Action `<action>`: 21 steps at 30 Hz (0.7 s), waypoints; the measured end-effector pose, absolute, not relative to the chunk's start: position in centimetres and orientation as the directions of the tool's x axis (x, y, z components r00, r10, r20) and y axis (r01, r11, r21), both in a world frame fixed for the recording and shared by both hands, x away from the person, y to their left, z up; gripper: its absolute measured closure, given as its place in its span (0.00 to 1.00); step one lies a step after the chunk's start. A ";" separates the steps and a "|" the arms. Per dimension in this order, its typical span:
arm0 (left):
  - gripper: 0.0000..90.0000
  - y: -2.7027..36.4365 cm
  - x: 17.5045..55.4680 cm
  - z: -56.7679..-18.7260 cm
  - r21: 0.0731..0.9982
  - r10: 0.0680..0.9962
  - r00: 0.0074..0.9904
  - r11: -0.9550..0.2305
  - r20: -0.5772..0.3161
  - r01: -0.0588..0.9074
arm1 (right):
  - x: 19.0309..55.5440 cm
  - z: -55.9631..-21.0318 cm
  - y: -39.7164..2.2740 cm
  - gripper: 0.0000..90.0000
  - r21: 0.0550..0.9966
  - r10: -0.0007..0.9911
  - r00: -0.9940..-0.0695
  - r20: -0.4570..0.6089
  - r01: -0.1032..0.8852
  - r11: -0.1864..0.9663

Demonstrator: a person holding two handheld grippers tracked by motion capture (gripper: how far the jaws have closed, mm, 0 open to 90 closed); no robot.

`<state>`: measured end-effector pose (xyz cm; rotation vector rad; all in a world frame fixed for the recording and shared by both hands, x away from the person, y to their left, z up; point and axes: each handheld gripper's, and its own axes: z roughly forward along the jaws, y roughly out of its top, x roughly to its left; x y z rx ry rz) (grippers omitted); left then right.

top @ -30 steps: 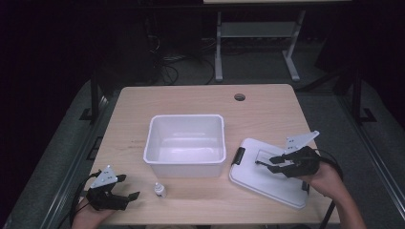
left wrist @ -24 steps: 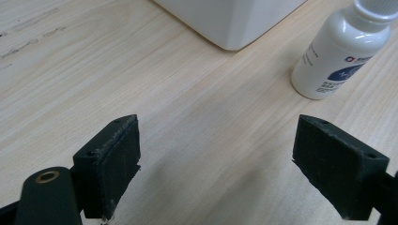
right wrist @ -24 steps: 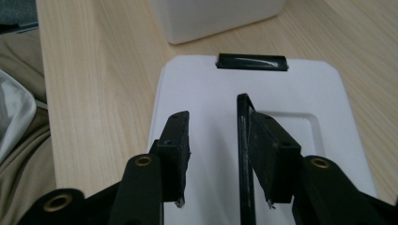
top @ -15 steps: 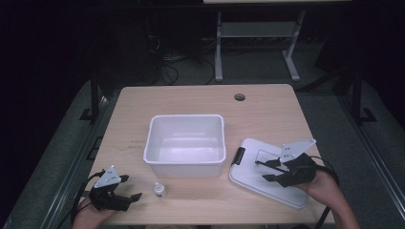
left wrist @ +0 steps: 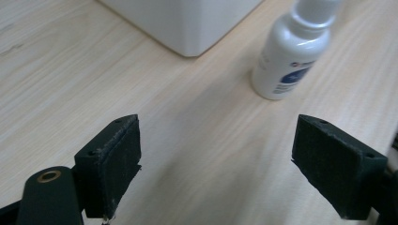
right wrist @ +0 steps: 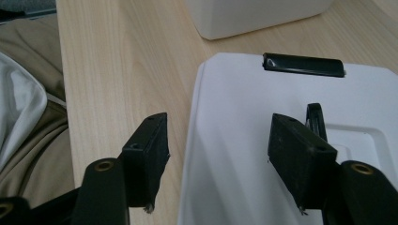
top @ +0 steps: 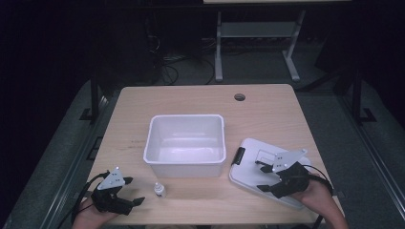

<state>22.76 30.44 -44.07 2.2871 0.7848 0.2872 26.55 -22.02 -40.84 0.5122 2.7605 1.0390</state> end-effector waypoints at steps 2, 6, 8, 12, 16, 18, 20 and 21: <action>0.23 30.2 22.6 -43.7 0.677 0.588 0.809 -0.589 -0.017 0.442 | 26.4 -41.0 -22.1 0.40 0.671 0.372 -0.928 -0.015 0.267 0.692; 0.27 29.7 22.6 -43.4 0.666 0.553 0.833 -0.613 -0.021 0.424 | 26.4 -41.3 -22.1 0.38 0.666 0.380 -0.925 -0.006 0.280 0.691; 0.29 29.3 22.6 -43.2 0.659 0.538 0.843 -0.626 -0.021 0.416 | 26.4 -41.5 -22.1 0.37 0.668 0.383 -0.924 0.001 0.286 0.687; 0.34 28.6 22.7 -42.7 0.651 0.495 0.869 -0.654 -0.017 0.385 | 26.2 -41.8 -21.9 0.37 0.667 0.375 -0.927 0.003 0.281 0.690; 0.39 28.2 23.0 -42.4 0.643 0.467 0.884 -0.671 -0.018 0.368 | 26.0 -41.9 -21.8 0.37 0.665 0.372 -0.928 0.006 0.281 0.692; 0.41 27.9 23.1 -42.3 0.637 0.450 0.893 -0.683 -0.018 0.357 | 26.0 -41.8 -21.8 0.37 0.667 0.373 -0.928 0.006 0.282 0.689; 0.43 27.7 23.2 -42.2 0.633 0.436 0.900 -0.693 -0.011 0.344 | 26.0 -41.8 -21.8 0.37 0.671 0.374 -0.928 0.004 0.279 0.687; 0.44 27.7 23.2 -42.2 0.633 0.436 0.900 -0.693 -0.011 0.344 | 26.0 -41.8 -21.8 0.37 0.671 0.374 -0.928 0.004 0.279 0.687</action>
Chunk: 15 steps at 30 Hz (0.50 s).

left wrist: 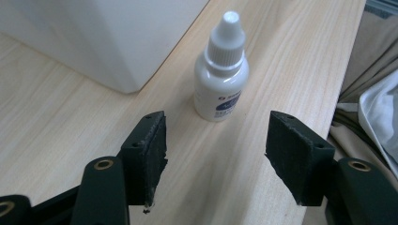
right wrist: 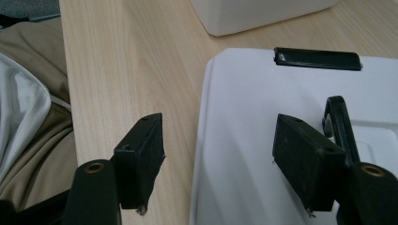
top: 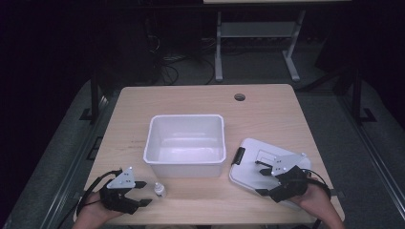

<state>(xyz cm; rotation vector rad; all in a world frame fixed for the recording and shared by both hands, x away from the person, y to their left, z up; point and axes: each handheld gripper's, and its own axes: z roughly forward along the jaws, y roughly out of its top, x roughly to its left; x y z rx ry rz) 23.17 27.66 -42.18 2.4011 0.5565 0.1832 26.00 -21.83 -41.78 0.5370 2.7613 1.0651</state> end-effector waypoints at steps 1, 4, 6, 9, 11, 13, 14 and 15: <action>0.44 27.5 23.3 -42.1 0.628 0.428 0.904 -0.701 -0.010 0.339 | 26.0 -41.7 -21.8 0.37 0.672 0.374 -0.928 0.000 0.277 0.687; 0.46 27.1 23.6 -42.0 0.626 0.417 0.909 -0.706 -0.009 0.330 | 25.9 -41.7 -21.8 0.37 0.676 0.370 -0.929 0.000 0.273 0.685; 0.48 26.8 23.7 -42.0 0.624 0.410 0.912 -0.710 -0.012 0.327 | 25.9 -41.7 -21.8 0.37 0.675 0.370 -0.929 0.002 0.274 0.685; 0.48 26.3 24.2 -41.9 0.614 0.390 0.921 -0.724 -0.012 0.314 | 25.9 -41.7 -21.9 0.36 0.675 0.370 -0.929 0.004 0.275 0.684; 0.50 25.8 24.4 -41.8 0.609 0.371 0.929 -0.734 -0.014 0.302 | 25.8 -41.7 -22.0 0.36 0.679 0.368 -0.930 0.000 0.271 0.683; 0.51 25.5 24.5 -41.8 0.604 0.362 0.932 -0.740 -0.016 0.297 | 25.8 -41.6 -22.1 0.36 0.681 0.368 -0.930 -0.002 0.268 0.682; 0.51 25.4 24.6 -41.8 0.603 0.357 0.934 -0.741 -0.017 0.295 | 25.8 -41.6 -22.1 0.36 0.681 0.368 -0.930 -0.002 0.268 0.682; 0.52 25.1 24.8 -41.8 0.597 0.351 0.936 -0.746 -0.023 0.295 | 25.8 -41.6 -22.1 0.36 0.681 0.367 -0.930 -0.003 0.267 0.682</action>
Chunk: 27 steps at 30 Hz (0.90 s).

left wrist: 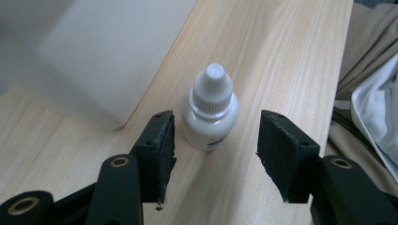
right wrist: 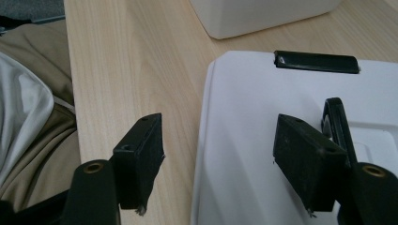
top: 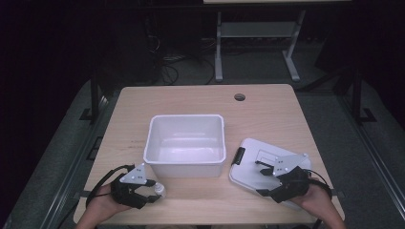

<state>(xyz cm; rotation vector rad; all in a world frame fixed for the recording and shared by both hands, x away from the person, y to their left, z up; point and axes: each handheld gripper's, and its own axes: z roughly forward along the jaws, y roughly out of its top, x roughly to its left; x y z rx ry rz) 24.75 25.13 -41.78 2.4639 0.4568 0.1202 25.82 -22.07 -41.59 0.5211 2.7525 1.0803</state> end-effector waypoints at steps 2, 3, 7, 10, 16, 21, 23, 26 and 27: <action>0.52 25.0 24.9 -41.8 0.594 0.348 0.937 -0.749 -0.025 0.294 | 25.8 -41.6 -22.0 0.36 0.680 0.366 -0.931 -0.005 0.265 0.684; 0.52 24.9 24.9 -41.8 0.591 0.346 0.938 -0.751 -0.026 0.294 | 25.8 -41.6 -22.0 0.36 0.680 0.366 -0.931 -0.005 0.265 0.684; 0.54 24.4 25.2 -41.8 0.580 0.331 0.943 -0.763 -0.027 0.285 | 25.8 -41.6 -22.0 0.36 0.679 0.366 -0.931 -0.004 0.266 0.685; 0.57 24.0 25.4 -41.8 0.564 0.315 0.949 -0.782 -0.014 0.268 | 25.8 -41.6 -21.9 0.36 0.680 0.363 -0.932 -0.004 0.264 0.685; 0.60 23.8 25.6 -41.9 0.548 0.299 0.954 -0.795 -0.019 0.260 | 25.8 -41.6 -21.9 0.36 0.680 0.359 -0.933 -0.005 0.260 0.685; 0.62 23.5 25.6 -42.0 0.546 0.291 0.956 -0.799 -0.016 0.253 | 25.8 -41.6 -21.9 0.36 0.680 0.357 -0.934 -0.006 0.258 0.687; 0.63 23.4 25.6 -42.1 0.543 0.286 0.958 -0.802 -0.014 0.247 | 25.8 -41.6 -21.9 0.36 0.679 0.357 -0.934 -0.006 0.259 0.687; 0.65 23.2 25.6 -42.1 0.539 0.278 0.961 -0.808 -0.012 0.240 | 25.9 -41.6 -21.9 0.36 0.679 0.360 -0.933 0.001 0.265 0.685; 0.65 23.1 25.6 -42.1 0.531 0.275 0.961 -0.813 -0.011 0.239 | 25.9 -41.6 -21.9 0.36 0.679 0.360 -0.933 0.001 0.265 0.684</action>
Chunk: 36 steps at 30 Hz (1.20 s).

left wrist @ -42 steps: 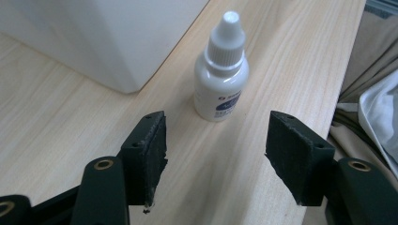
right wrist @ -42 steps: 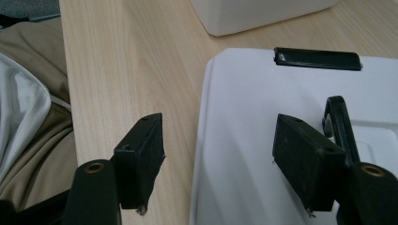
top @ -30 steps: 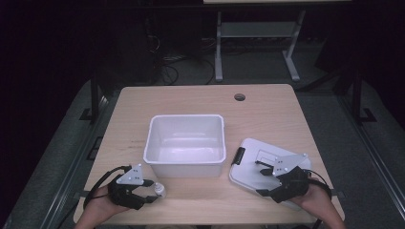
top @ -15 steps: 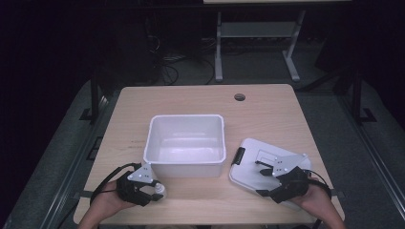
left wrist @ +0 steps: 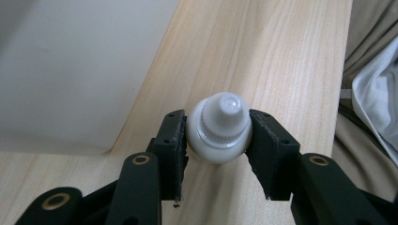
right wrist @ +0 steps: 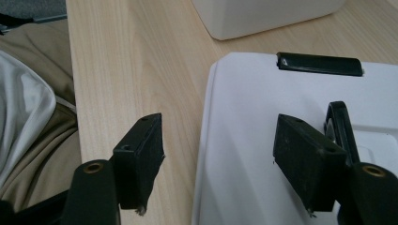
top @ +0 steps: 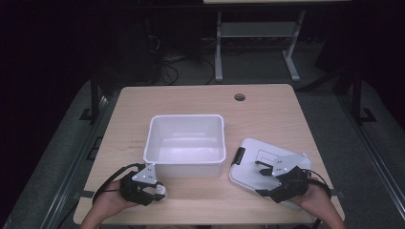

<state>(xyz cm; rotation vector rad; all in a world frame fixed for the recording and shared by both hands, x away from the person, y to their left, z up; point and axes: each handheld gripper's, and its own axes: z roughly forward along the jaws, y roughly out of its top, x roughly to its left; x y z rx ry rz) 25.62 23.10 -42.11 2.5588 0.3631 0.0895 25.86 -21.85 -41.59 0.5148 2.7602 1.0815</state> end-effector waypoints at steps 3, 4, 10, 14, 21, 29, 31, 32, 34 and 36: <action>0.66 22.9 25.6 -42.1 0.528 0.271 0.962 -0.816 -0.011 0.236 | 25.8 -41.6 -21.9 0.36 0.680 0.361 -0.933 0.002 0.266 0.683; 0.66 22.8 25.6 -42.0 0.526 0.267 0.964 -0.819 -0.007 0.231 | 25.8 -41.6 -21.9 0.36 0.680 0.362 -0.932 -0.001 0.265 0.684; 0.67 22.8 25.2 -41.7 0.518 0.252 0.968 -0.827 -0.004 0.217 | 25.7 -41.4 -22.0 0.36 0.684 0.365 -0.931 -0.003 0.264 0.679; 0.67 22.8 25.0 -41.3 0.524 0.249 0.968 -0.824 -0.004 0.214 | 25.7 -41.3 -22.1 0.36 0.686 0.365 -0.931 -0.004 0.263 0.678; 0.67 23.0 24.8 -40.1 0.526 0.231 0.973 -0.829 0.009 0.192 | 25.7 -41.1 -22.1 0.36 0.689 0.367 -0.930 -0.004 0.264 0.675; 0.67 23.3 24.3 -38.3 0.541 0.225 0.974 -0.823 0.027 0.175 | 25.6 -41.1 -22.1 0.35 0.692 0.369 -0.929 -0.006 0.262 0.673; 0.67 23.3 24.2 -38.1 0.542 0.228 0.973 -0.821 0.027 0.177 | 25.6 -41.1 -22.1 0.35 0.692 0.368 -0.930 -0.007 0.261 0.673; 0.67 23.3 24.2 -37.9 0.541 0.228 0.973 -0.823 0.030 0.176 | 25.6 -41.0 -22.0 0.35 0.692 0.367 -0.930 -0.007 0.260 0.673; 0.67 23.4 24.1 -37.7 0.541 0.229 0.973 -0.822 0.032 0.176 | 25.6 -41.0 -22.0 0.35 0.692 0.365 -0.931 -0.010 0.258 0.674; 0.67 23.5 24.1 -37.3 0.536 0.225 0.974 -0.827 0.036 0.171 | 25.5 -41.0 -22.0 0.35 0.692 0.366 -0.931 -0.009 0.258 0.674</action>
